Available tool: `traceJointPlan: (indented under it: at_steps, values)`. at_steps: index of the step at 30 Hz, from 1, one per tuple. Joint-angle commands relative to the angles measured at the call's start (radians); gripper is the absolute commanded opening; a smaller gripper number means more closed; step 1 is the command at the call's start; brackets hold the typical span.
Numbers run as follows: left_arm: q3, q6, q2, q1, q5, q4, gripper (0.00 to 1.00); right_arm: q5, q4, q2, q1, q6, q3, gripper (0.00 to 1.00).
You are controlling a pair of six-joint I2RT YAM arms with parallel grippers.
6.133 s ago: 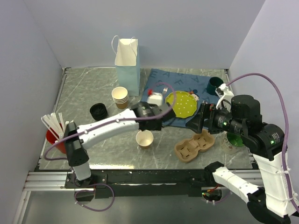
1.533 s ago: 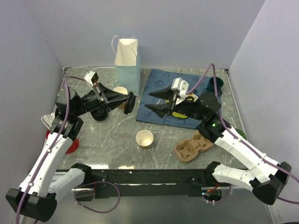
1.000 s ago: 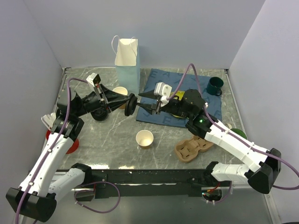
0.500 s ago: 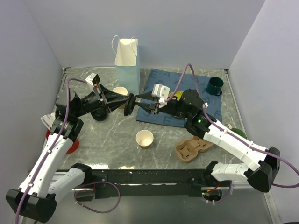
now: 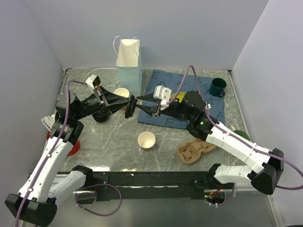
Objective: Pack the takeout coffee
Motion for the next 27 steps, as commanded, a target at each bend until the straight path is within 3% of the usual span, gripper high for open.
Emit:
traceJointPlan:
  at_steps: [1,7,11,14,18,24,27]
  values:
    - [0.015,-0.057,-0.02,-0.005,-0.002,-0.034,0.06,0.009,0.07,-0.014,0.014,-0.007,0.046,0.41]
    - [0.017,-0.058,-0.02,-0.007,-0.005,-0.036,0.07,0.012,0.06,-0.007,0.02,-0.006,0.057,0.34]
    - [0.014,-0.055,-0.017,-0.007,-0.005,-0.036,0.08,0.032,0.063,-0.012,0.021,0.002,0.055,0.1]
    - [0.011,-0.046,-0.022,-0.007,-0.017,-0.036,0.21,0.04,0.027,-0.017,0.023,0.02,0.071,0.0]
    - [0.017,-0.023,-0.02,-0.007,-0.051,-0.056,0.4,0.069,-0.038,-0.03,0.021,0.059,0.083,0.0]
    - [0.107,0.063,0.055,-0.004,-0.085,-0.049,0.55,0.149,-0.203,-0.079,0.023,0.117,0.094,0.0]
    - [0.202,0.179,0.122,0.004,-0.1,-0.138,0.64,0.184,-0.341,-0.115,0.021,0.177,0.104,0.0]
